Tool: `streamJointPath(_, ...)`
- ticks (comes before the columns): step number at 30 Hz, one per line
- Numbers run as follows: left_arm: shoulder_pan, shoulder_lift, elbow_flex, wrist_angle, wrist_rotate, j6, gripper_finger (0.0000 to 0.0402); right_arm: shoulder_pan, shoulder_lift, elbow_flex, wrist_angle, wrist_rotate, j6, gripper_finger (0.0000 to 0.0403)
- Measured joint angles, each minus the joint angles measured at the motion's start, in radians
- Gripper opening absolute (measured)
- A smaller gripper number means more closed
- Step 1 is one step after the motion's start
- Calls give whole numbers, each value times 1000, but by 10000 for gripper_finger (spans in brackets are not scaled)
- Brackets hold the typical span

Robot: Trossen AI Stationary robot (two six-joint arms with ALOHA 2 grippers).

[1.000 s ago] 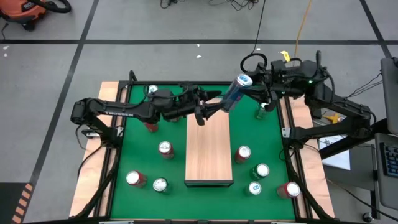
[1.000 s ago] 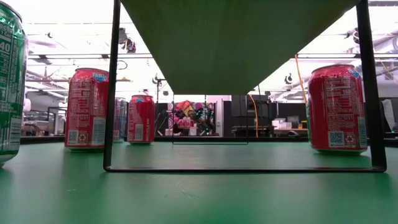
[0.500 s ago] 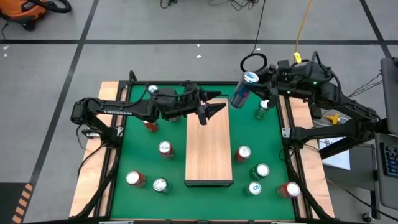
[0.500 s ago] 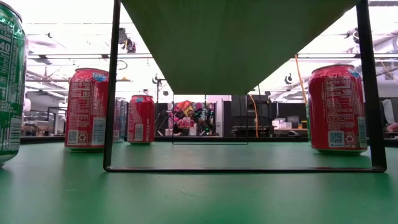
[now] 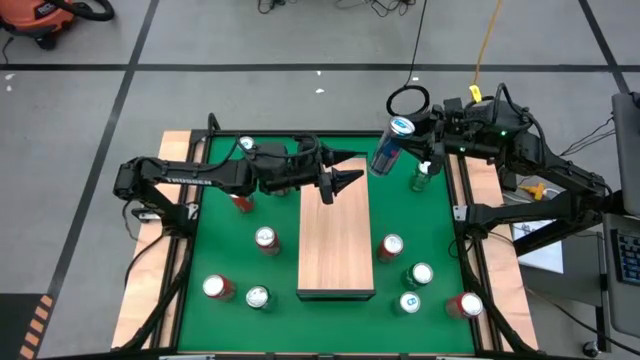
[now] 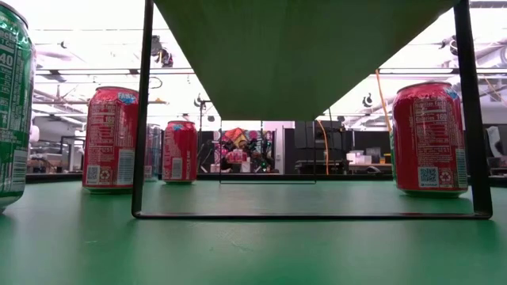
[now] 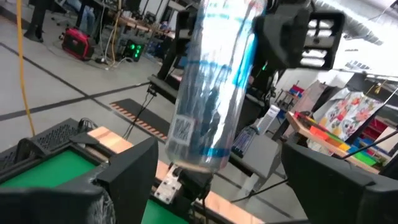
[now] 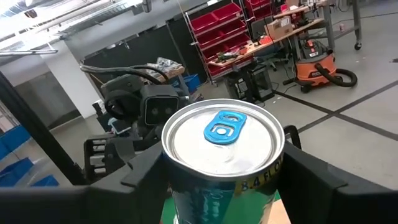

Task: Place canned beverage on shelf
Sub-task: Put the blue soda can on the shelf

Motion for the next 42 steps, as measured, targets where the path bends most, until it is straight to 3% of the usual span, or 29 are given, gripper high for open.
streamJointPath(8, 0, 0, 0, -2, 2, -1, 342, 0, -18, 0, -8, -81, -81, 235)
streamJointPath(18, -16, -11, 0, -8, 23, -79, 342, 0, -18, 1, -36, -79, -241, 235)
streamJointPath(33, -70, -10, 79, -134, -112, -78, 342, 0, -1, 1, -66, -264, -232, 235)
streamJointPath(42, -89, -10, 79, -160, -209, -112, 342, 0, -43, 1, -64, -291, -228, 235)
